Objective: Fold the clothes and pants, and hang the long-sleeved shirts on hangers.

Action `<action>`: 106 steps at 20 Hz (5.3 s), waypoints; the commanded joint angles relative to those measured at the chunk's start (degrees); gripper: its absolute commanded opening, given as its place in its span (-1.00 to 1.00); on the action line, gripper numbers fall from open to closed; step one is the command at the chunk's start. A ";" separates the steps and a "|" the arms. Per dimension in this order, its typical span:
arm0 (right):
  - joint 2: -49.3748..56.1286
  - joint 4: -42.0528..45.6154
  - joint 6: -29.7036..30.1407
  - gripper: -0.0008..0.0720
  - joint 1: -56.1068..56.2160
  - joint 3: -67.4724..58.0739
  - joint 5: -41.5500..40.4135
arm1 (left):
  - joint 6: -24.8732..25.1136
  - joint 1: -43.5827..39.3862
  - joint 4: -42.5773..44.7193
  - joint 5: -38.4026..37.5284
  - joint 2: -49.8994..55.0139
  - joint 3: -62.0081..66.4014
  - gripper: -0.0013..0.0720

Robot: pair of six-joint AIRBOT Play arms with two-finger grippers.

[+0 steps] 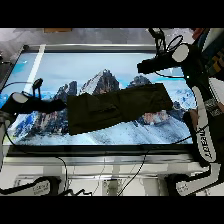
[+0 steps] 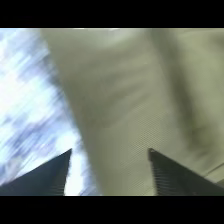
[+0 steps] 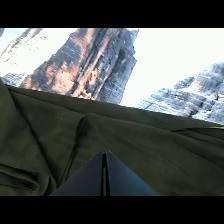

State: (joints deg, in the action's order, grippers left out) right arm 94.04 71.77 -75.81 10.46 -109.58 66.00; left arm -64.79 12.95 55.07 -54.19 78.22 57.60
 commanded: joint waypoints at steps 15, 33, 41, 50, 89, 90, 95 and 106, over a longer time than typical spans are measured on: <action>-0.04 -2.49 0.28 -0.88 -0.04 3.65 -3.04 | 26.75 -2.14 -31.95 4.33 12.57 -8.33 0.20; 5.90 -3.45 0.50 -0.88 1.68 4.55 -2.97 | -13.31 -4.11 16.90 -37.92 -0.44 36.61 -0.91; 9.99 -4.13 0.48 -0.88 15.67 6.67 -9.84 | -16.22 -11.30 26.01 -38.62 -0.87 43.28 -0.91; 19.21 -7.06 -9.01 -0.88 29.81 6.67 -24.35 | -16.22 -17.33 25.90 -35.17 -0.81 43.71 -0.91; 8.20 -5.60 11.02 -0.88 -20.87 11.69 6.82 | -19.61 -43.15 -6.27 5.38 22.38 43.67 0.95; 8.31 -16.46 16.37 -0.89 -22.64 14.58 6.64 | -19.61 -42.32 -6.27 4.48 22.05 43.67 0.95; 9.18 -39.32 23.61 0.36 -22.64 27.39 -1.18 | -19.63 -40.44 -6.29 3.30 21.84 43.67 0.95; 15.50 -33.16 6.19 0.72 -11.08 28.04 -11.21 | -19.63 -40.48 -6.27 3.30 21.84 43.67 0.95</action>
State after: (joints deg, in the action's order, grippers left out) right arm 108.20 36.58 -66.11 -2.44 -81.54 55.70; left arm -84.44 -27.57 48.80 -50.87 100.09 101.27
